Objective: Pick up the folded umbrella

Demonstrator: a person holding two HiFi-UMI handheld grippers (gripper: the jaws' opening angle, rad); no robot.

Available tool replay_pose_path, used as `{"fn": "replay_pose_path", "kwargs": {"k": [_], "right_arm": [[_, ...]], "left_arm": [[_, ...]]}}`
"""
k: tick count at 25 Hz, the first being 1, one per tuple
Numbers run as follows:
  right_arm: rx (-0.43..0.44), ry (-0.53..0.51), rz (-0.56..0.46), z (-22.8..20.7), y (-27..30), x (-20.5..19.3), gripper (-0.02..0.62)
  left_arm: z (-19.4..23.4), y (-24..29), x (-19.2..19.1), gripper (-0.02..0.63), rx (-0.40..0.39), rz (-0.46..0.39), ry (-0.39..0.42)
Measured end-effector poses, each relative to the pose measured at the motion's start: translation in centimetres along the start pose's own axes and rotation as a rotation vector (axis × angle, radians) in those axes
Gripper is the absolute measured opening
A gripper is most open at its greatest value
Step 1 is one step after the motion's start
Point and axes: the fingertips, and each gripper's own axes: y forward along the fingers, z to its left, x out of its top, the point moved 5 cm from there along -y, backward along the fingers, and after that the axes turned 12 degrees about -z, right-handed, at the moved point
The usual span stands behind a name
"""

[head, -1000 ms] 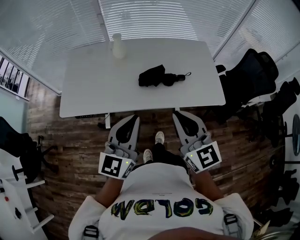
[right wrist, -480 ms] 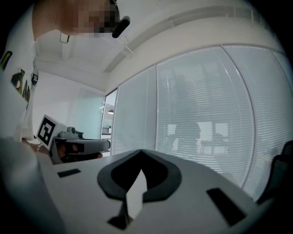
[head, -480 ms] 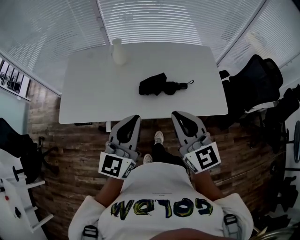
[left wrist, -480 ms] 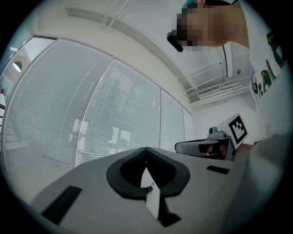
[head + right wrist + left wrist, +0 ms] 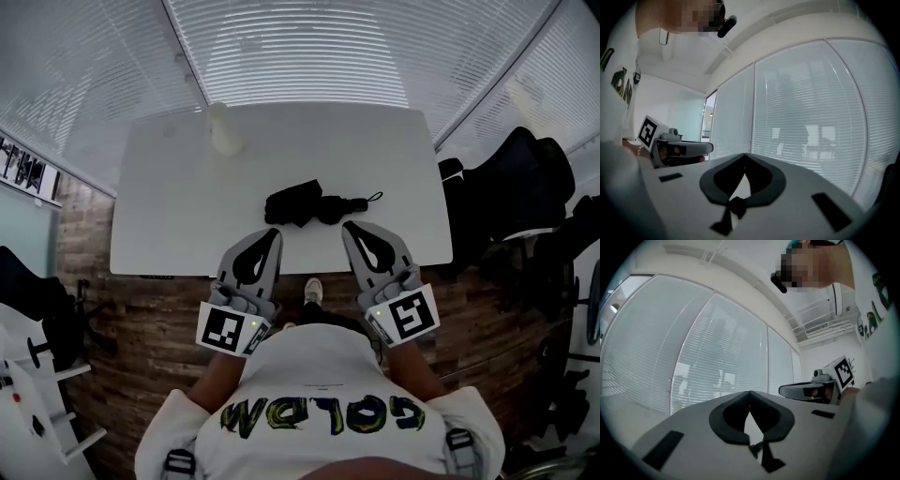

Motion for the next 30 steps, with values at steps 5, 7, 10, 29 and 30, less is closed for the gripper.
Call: {"fn": "replay_pose_path", "kwargs": {"k": [5, 7, 10, 29, 30], "right_arm": [[0.021, -0.004, -0.002, -4.0, 1.6, -0.2, 0.011], [0.025, -0.006, -0.001, -5.4, 2.2, -0.4, 0.011], [0.029, 0.0, 0.004, -7.1, 3.0, -0.9, 0.011], [0.018, -0.009, 0.05, -10.0, 10.8, -2.3, 0.011], [0.025, -0.014, 0.054, -9.9, 11.0, -2.4, 0.011]], "left_arm": [[0.5, 3.8, -0.8, 0.009, 0.02, 0.001, 0.008], [0.8, 5.0, -1.1, 0.009, 0.03, -0.001, 0.011], [1.3, 6.4, -1.8, 0.009, 0.04, 0.005, 0.011], [8.6, 12.0, -3.0, 0.009, -0.016, 0.025, -0.022], [8.8, 12.1, -3.0, 0.009, -0.019, 0.025, -0.022]]}}
